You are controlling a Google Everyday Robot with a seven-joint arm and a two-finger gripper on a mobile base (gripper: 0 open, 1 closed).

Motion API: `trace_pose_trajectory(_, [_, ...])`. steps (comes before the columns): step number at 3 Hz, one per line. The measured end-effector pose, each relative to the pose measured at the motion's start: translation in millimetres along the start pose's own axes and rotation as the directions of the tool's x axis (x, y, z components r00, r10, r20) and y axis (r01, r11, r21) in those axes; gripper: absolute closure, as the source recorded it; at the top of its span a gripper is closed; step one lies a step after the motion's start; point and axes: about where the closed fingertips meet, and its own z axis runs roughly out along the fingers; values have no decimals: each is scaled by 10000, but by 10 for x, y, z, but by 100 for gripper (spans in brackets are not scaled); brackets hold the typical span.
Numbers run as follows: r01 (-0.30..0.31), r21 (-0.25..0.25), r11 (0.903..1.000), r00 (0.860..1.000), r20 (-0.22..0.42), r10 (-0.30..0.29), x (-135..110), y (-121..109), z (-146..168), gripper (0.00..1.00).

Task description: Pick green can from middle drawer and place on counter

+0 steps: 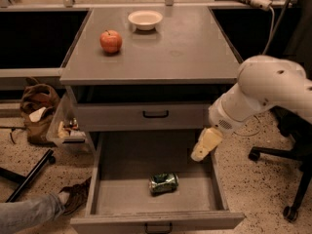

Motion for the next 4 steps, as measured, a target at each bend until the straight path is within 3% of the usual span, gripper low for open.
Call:
trace_pose_trajectory(1, [-352,130,9993,9988,336,348,-131,-105,627,0])
trace_pose_trajectory(2, [-352,130,9993,9988,336,348,-131,-105,627,0])
trace_pose_trajectory(3, [-494,-636,9968,9982,311,514,-42,173,997,0])
trace_pose_trajectory(4, [-797,-1921,9781,9948,468,902,97,662,1649,0])
